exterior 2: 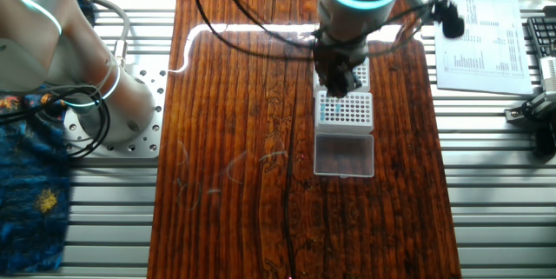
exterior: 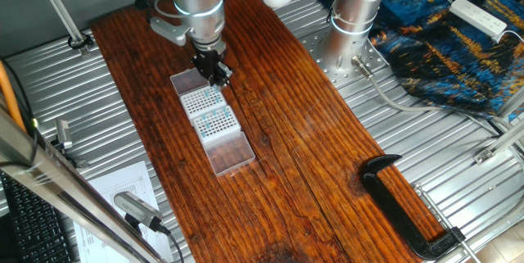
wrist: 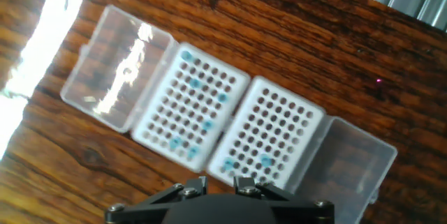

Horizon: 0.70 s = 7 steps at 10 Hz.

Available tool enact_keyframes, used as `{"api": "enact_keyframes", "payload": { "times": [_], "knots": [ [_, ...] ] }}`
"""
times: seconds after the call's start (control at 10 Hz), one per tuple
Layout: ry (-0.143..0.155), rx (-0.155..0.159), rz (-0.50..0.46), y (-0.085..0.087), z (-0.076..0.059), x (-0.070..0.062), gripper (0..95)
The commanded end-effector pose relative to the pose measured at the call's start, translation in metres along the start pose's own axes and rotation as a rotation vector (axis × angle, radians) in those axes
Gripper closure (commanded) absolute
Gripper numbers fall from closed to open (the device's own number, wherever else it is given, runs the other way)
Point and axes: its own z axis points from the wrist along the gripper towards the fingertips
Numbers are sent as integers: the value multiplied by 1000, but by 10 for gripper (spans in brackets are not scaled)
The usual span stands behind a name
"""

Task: Transfer all medium pipette tips from one holder to another

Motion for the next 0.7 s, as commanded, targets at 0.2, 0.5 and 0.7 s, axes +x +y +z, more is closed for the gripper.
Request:
{"api": "enact_keyframes", "payload": {
  "times": [0.2,0.5,0.7],
  "knots": [
    [-2,0,-22,-8,4,10,760],
    [-5,3,-52,-14,14,15,760],
    [-7,3,-65,-16,19,18,760]
  ]
}}
